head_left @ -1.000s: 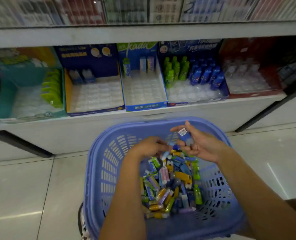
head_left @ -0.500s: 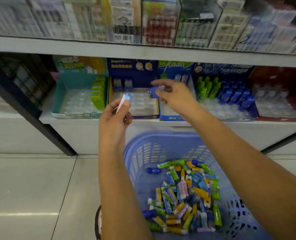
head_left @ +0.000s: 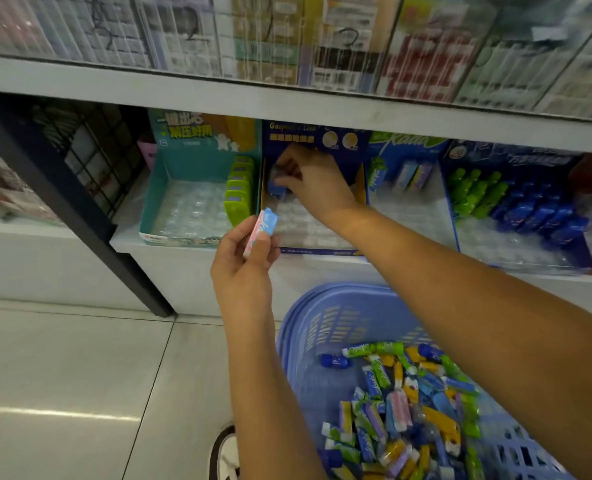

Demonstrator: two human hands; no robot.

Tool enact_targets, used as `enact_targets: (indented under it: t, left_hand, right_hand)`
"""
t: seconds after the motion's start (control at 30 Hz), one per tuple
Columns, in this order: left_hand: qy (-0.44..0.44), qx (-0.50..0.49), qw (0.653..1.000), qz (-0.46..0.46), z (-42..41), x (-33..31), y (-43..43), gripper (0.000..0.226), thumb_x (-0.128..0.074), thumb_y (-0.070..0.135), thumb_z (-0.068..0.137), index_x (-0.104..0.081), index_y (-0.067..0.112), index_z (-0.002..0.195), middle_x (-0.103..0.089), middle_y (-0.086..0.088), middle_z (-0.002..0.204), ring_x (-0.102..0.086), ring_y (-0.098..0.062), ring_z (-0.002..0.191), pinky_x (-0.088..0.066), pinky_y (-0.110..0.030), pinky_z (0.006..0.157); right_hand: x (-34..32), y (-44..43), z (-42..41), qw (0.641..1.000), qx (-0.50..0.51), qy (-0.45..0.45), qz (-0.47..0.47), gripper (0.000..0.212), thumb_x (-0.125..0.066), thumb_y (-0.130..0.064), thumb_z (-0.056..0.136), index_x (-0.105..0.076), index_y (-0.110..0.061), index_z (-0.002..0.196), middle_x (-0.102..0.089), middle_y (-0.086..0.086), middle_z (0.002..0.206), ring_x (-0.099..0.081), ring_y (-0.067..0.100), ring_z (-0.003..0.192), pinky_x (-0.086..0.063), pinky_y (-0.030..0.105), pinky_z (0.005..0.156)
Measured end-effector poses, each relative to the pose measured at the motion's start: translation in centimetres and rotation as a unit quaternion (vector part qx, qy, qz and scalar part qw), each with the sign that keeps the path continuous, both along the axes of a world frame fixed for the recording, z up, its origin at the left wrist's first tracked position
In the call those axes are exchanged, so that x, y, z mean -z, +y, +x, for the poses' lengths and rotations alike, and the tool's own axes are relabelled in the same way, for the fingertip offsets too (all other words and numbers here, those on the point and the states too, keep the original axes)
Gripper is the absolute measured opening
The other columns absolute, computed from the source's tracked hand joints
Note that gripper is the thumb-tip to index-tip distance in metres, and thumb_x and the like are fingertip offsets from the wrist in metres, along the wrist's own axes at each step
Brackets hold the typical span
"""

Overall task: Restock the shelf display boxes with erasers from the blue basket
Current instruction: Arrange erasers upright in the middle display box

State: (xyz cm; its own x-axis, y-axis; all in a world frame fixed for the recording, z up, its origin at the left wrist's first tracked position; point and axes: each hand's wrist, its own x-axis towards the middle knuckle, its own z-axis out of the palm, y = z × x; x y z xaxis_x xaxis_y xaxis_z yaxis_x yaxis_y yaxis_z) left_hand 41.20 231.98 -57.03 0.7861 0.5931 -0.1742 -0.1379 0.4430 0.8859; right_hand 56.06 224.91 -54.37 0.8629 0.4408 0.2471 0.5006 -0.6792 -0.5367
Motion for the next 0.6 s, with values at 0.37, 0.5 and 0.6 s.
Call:
enact_targets:
  t: [0.37,0.5,0.6]
  left_hand:
    - [0.012,-0.019,1.000,-0.020,-0.1,0.7,0.0,0.020,-0.061,0.012,0.092,-0.066,0.011,0.111,-0.070,-0.011,0.105,-0.070,-0.011,0.082,-0.053,-0.017,0.072]
    - [0.015,-0.016,1.000,-0.015,-0.1,0.5,-0.1,0.019,-0.058,0.010,0.093,-0.066,0.013,0.110,-0.069,-0.011,0.106,-0.070,-0.012,0.083,-0.053,-0.018,0.074]
    - [0.013,-0.017,1.000,-0.012,-0.2,0.4,-0.1,0.018,-0.058,0.009,0.093,-0.067,0.015,0.107,-0.070,-0.007,0.102,-0.070,-0.011,0.082,-0.053,-0.017,0.073]
  right_hand:
    - [-1.3,-0.2,0.6,0.996,-0.016,-0.027,-0.086,0.024,-0.064,-0.014,0.086,-0.061,0.001,0.105,-0.063,0.016,0.109,-0.058,0.028,0.100,-0.045,0.034,0.083]
    - [-2.6,0.8,1.1,0.984,-0.020,-0.018,-0.176,0.023,-0.060,-0.011,0.088,-0.063,0.004,0.105,-0.064,0.018,0.111,-0.059,0.029,0.102,-0.045,0.033,0.083]
    - [-3.1,1.3,1.3,0.978,-0.022,-0.028,-0.208,0.024,-0.057,-0.013,0.090,-0.063,0.002,0.108,-0.063,0.017,0.113,-0.059,0.028,0.103,-0.046,0.031,0.083]
